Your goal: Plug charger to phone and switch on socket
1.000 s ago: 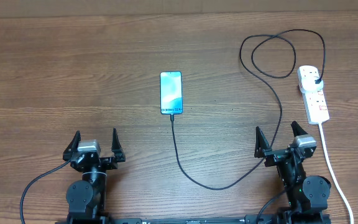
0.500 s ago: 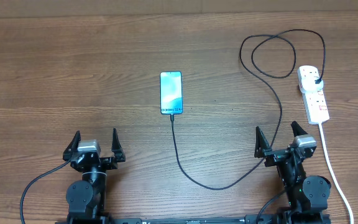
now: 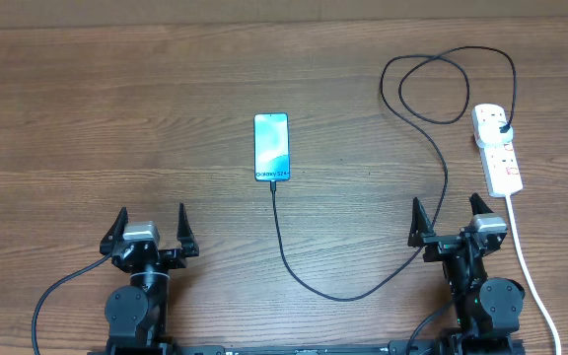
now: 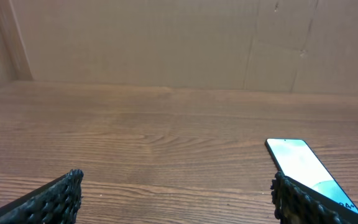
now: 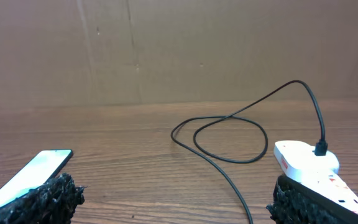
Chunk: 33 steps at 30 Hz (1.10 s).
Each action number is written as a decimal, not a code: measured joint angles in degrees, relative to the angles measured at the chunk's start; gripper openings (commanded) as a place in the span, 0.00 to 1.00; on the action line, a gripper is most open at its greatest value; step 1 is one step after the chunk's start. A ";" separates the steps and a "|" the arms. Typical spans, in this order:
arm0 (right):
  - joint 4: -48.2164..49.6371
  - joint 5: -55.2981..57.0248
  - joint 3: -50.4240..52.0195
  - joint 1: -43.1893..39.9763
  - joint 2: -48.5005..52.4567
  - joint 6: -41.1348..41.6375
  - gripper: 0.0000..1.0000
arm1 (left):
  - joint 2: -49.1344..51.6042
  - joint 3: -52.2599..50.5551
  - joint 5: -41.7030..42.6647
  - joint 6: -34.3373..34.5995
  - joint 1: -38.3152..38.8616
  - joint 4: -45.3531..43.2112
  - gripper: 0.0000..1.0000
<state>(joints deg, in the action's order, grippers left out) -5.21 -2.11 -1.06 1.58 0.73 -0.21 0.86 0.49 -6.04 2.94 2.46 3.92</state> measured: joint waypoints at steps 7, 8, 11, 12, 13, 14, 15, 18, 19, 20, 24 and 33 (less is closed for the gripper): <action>-0.02 0.28 0.00 0.00 0.00 -1.33 1.00 | 0.00 0.00 0.00 0.00 0.00 0.02 1.00; 0.00 0.44 0.00 0.00 0.00 -1.68 1.00 | 0.00 0.00 0.00 0.00 0.00 0.00 1.00; 0.00 0.63 0.00 0.00 0.00 -2.23 1.00 | 0.00 0.00 0.00 0.00 0.00 0.02 1.00; 0.00 0.66 0.00 0.00 0.00 -2.43 1.00 | 0.00 0.00 0.00 0.00 0.00 0.02 1.00; 0.02 0.66 0.00 0.00 0.00 -2.56 1.00 | 0.00 0.00 0.00 0.00 0.00 0.00 1.00; 0.02 0.68 0.00 0.00 0.00 -2.60 1.00 | 0.00 0.00 0.00 0.00 0.00 0.00 1.00; 0.02 0.66 0.00 0.00 0.00 -2.62 1.00 | 0.00 0.00 0.00 0.00 0.00 0.02 1.00; 0.00 0.68 0.00 0.02 0.00 -2.80 1.00 | 0.00 0.00 0.00 0.00 0.00 0.00 1.00; 0.00 0.66 0.00 0.00 0.00 -2.82 1.00 | 0.00 0.00 0.00 0.00 0.00 0.02 1.00; 0.04 0.66 0.00 0.00 0.00 -2.80 1.00 | 0.00 0.00 0.00 0.00 0.00 0.02 1.00; 0.04 0.63 0.00 0.00 0.00 -2.82 1.00 | 0.00 0.00 0.00 0.00 0.00 0.02 1.00; 0.04 0.63 0.00 0.00 0.00 -2.80 1.00 | 0.00 0.00 0.00 0.00 0.00 0.00 1.00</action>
<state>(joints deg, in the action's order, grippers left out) -5.17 -1.48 -1.06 1.58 0.73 -3.01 0.86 0.49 -6.04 2.94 2.46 3.92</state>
